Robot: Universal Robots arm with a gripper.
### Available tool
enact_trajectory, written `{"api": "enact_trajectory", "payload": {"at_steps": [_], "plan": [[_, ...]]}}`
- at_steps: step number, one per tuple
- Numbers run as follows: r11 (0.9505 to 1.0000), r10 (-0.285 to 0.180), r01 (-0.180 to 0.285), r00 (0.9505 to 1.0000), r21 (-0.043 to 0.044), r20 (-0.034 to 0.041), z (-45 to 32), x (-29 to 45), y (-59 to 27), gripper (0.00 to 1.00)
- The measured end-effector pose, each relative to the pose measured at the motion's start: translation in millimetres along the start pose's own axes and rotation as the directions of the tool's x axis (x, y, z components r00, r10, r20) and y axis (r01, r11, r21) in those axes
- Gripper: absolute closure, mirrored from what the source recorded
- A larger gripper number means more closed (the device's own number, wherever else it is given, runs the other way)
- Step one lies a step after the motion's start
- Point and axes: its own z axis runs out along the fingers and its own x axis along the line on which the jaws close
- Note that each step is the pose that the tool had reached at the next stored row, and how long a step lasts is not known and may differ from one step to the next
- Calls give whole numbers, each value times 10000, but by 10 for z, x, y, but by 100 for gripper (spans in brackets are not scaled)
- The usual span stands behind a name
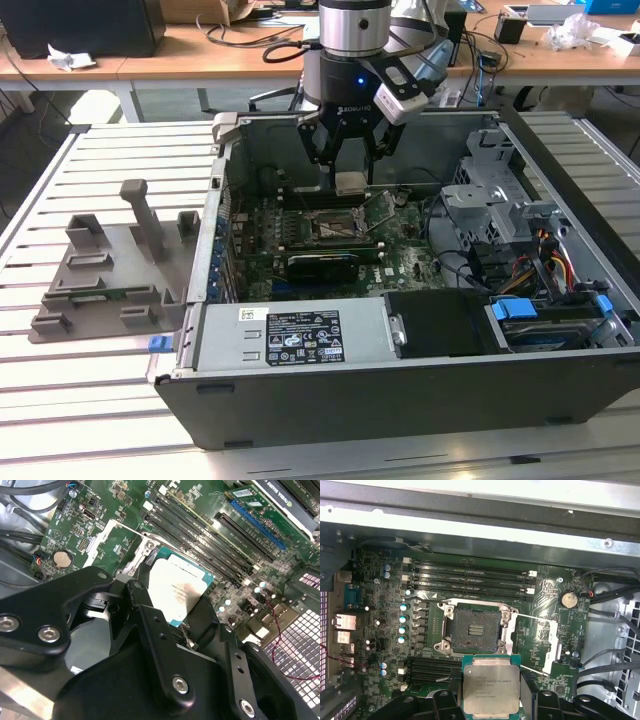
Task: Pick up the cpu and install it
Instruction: 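Pick up the cpu and move it towards the insertion slot, then place the cpu into insertion slot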
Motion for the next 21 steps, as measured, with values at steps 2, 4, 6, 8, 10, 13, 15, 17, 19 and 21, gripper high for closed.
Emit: {"api": "enact_trajectory", "payload": {"at_steps": [2,4,6,8,10,13,15,17,19,21], "plan": [[10000,0,0,10000,0,0,0,0,0,45],[10000,0,0,10000,-1,0,1,0,0,45],[10000,0,0,10000,0,0,1,0,0,45],[9999,160,-160,9999,3,-15,2,1,1,45],[9990,456,-456,9989,21,-45,2,0,0,45],[9958,910,-910,9958,43,-90,1,-1,0,45],[9917,1285,-1285,9916,55,-127,1,-1,0,45],[9881,1539,-1539,9880,64,-150,1,-1,0,45],[9837,1799,-1798,9835,73,-175,2,-1,0,45],[9735,2288,-2286,9732,93,-221,2,-1,0,45]]}}
